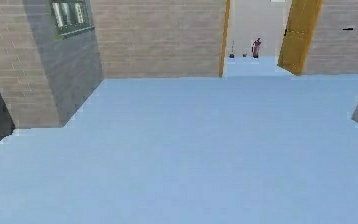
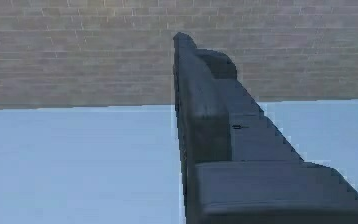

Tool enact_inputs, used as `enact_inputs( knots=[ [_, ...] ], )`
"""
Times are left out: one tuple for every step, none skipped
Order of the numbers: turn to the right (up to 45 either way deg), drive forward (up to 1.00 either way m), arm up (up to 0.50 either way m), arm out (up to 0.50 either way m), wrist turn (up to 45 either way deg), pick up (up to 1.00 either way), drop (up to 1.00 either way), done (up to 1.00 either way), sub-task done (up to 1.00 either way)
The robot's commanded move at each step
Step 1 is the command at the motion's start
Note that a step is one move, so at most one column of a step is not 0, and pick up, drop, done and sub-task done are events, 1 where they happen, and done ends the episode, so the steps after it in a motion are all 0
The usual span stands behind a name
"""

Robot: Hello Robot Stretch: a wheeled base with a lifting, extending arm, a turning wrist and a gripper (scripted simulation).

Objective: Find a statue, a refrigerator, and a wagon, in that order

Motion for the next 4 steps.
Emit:
enact_inputs(
  knots=[
    [21.0, 0.00, 0.00, 0.00, 0.0, 0.00, 0.00, 0.00, 0.00],
    [0.0, 1.00, 0.00, 0.00, 0.0, 0.00, 0.00, 0.00, 0.00],
    [0.0, 1.00, 0.00, 0.00, 0.0, 0.00, 0.00, 0.00, 0.00],
    [0.0, 1.00, 0.00, 0.00, 0.0, 0.00, 0.00, 0.00, 0.00]
  ],
)
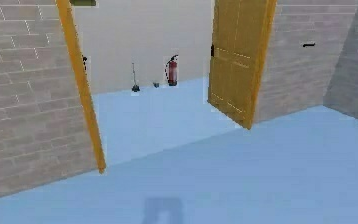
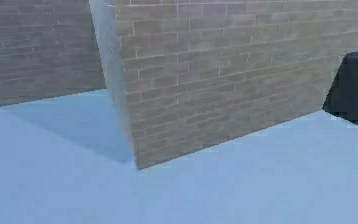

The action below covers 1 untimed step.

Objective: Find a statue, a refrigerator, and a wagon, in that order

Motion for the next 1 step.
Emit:
enact_inputs(
  knots=[
    [0.0, 1.00, 0.00, 0.00, 0.0, 0.00, 0.00, 0.00, 0.00]
  ],
)
